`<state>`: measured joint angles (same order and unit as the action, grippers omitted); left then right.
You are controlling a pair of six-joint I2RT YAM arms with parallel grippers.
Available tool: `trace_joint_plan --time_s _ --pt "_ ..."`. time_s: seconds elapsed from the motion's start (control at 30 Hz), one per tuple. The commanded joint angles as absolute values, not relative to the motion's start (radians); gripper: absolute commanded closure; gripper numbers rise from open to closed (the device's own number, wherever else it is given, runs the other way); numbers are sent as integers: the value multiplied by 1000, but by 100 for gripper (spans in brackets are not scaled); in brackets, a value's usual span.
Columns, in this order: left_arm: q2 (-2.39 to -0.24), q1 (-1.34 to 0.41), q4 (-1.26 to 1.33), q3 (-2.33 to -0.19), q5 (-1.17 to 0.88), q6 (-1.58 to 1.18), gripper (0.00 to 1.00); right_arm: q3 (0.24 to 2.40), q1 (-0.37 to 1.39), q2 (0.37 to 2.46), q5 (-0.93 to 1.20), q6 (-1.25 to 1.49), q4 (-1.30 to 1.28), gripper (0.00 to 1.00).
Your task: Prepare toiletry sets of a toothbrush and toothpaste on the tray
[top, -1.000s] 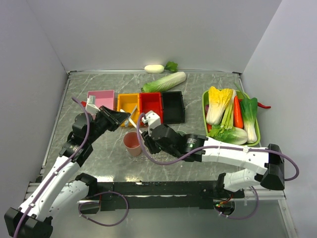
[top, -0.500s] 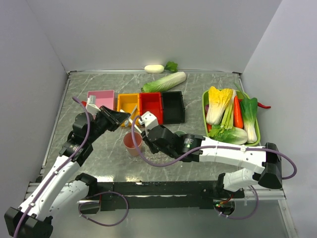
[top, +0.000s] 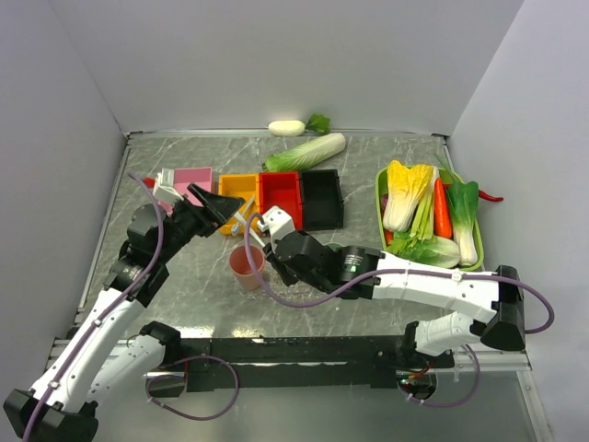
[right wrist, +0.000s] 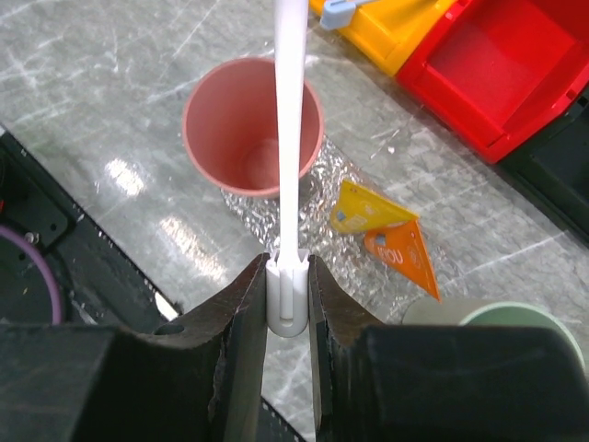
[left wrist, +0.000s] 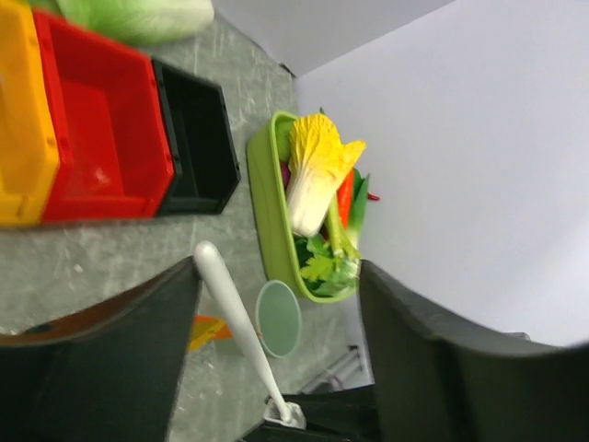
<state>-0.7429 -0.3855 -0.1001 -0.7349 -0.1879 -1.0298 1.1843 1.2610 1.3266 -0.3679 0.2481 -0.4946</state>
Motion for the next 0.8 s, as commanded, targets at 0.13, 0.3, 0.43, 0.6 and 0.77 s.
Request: trace_joint_plan --time_s 0.13,0.3,0.43,0.6,0.77 --pt "-733 -316 -149 -847 -112 -833 12 1272 1267 1212 -310 262 -713 100" --pt "-781 -250 -130 -856 -112 -747 9 1270 1267 1132 -265 314 -871 100" --pt "-825 -233 -84 -876 -87 -669 10 1264 1269 1060 -239 363 -978 100" --pt "-905 -222 -35 -928 -71 -585 10 1264 1269 982 -175 400 -1100 100" --pt "-951 -222 -8 -922 29 -463 10 1272 1267 943 -115 420 -1264 100"
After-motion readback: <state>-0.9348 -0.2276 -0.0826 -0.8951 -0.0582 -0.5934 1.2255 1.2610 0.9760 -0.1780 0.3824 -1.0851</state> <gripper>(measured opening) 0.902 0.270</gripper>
